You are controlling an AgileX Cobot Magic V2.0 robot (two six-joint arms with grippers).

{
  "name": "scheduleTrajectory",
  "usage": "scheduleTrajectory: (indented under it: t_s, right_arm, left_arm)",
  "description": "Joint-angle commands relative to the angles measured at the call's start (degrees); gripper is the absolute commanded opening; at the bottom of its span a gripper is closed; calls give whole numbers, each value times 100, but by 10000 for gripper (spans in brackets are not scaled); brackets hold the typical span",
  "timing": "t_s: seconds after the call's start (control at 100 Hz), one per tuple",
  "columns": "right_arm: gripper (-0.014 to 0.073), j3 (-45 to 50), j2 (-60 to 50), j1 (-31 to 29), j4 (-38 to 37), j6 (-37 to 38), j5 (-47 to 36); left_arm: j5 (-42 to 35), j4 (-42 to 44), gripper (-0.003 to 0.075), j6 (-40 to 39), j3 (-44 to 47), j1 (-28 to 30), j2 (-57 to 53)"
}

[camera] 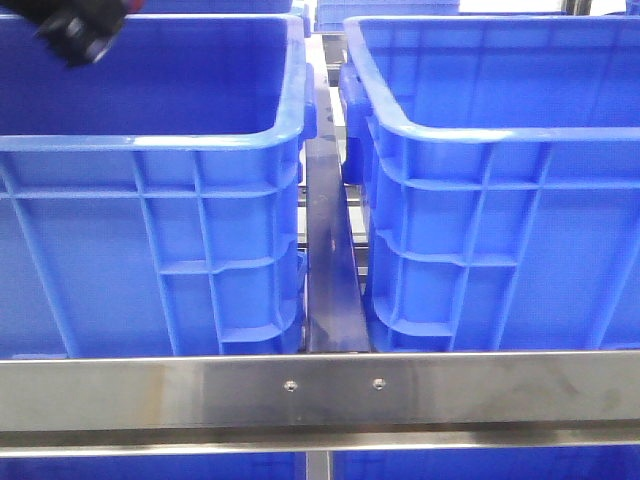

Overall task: Pick red and yellow buttons and place in box
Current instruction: 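Lower the left gripper into the button crate and grasp a red button, then lift the red button toward the center and close the right gripper on it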

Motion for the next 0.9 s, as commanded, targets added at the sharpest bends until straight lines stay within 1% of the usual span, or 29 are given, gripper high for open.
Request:
scheduleTrajectory:
  t_s: [0.0,0.09,0.16,0.35,0.47,0.63,0.89]
  right_arm:
    - [-60,-92,-134,10,10,-36,-456]
    - [-60,-92,-134,10,10,-36,-456]
    - [-60,-92,-134,10,10,-36,-456]
    - [-60,-92,-134,10,10,-36,-456]
    - [-60,-92,-134,10,10,-36,-470]
    - [-60,-92,-130,-2,-6,-36,-469]
    - [-60,-97,-130,-1,-1,-36,-535]
  left_arm:
    - [208,-870,187,638,-136,-249,-304]
    - [445,-1226,187,900,-136,-523,-314]
    - [471,-1386,187,900,-136,-809,-314]
    - [467,-1389,187,900,-136,-1665,-295]
    - [496,-1405,187,900,-136,-2012,-265]
    - [496,-1615,187,900,-136,-2228,-203]
    - [485,-1615,187,900,-136,-2229,-203]
